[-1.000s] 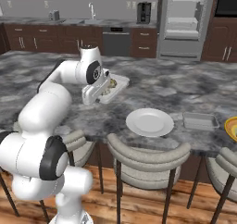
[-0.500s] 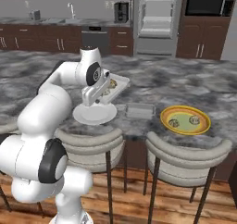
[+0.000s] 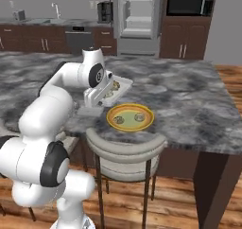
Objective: Place two dumplings into each of the tupperware containers and then place the containers in the fridge.
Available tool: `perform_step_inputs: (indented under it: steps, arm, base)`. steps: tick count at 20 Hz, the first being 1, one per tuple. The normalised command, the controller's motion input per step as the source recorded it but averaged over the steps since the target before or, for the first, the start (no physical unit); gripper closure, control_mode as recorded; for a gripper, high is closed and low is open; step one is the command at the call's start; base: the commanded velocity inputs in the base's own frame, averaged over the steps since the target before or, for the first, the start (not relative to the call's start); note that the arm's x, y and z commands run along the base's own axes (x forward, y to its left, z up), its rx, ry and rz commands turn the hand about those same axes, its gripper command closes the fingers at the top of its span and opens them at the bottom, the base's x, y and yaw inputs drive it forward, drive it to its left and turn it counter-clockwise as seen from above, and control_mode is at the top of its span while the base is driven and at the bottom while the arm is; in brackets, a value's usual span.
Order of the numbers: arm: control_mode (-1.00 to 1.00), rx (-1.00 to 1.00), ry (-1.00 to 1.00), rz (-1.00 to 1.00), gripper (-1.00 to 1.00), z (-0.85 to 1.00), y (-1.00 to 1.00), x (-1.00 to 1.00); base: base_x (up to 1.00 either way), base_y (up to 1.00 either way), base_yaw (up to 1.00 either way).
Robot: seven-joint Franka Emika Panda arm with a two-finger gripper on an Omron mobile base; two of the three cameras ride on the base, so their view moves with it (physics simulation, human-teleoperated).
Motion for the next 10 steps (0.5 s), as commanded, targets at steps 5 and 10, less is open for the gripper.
perform_step_inputs:
  steps: [5, 10]
  arm:
    - [1.00, 0.00, 0.00, 0.00, 1.00, 0.00, 0.00, 0.00]
    - [1.00, 0.00, 0.00, 0.00, 1.00, 0.00, 0.00, 0.00]
  base:
    - [0.00, -1.00, 0.00]
    - [0.00, -1.00, 0.00]
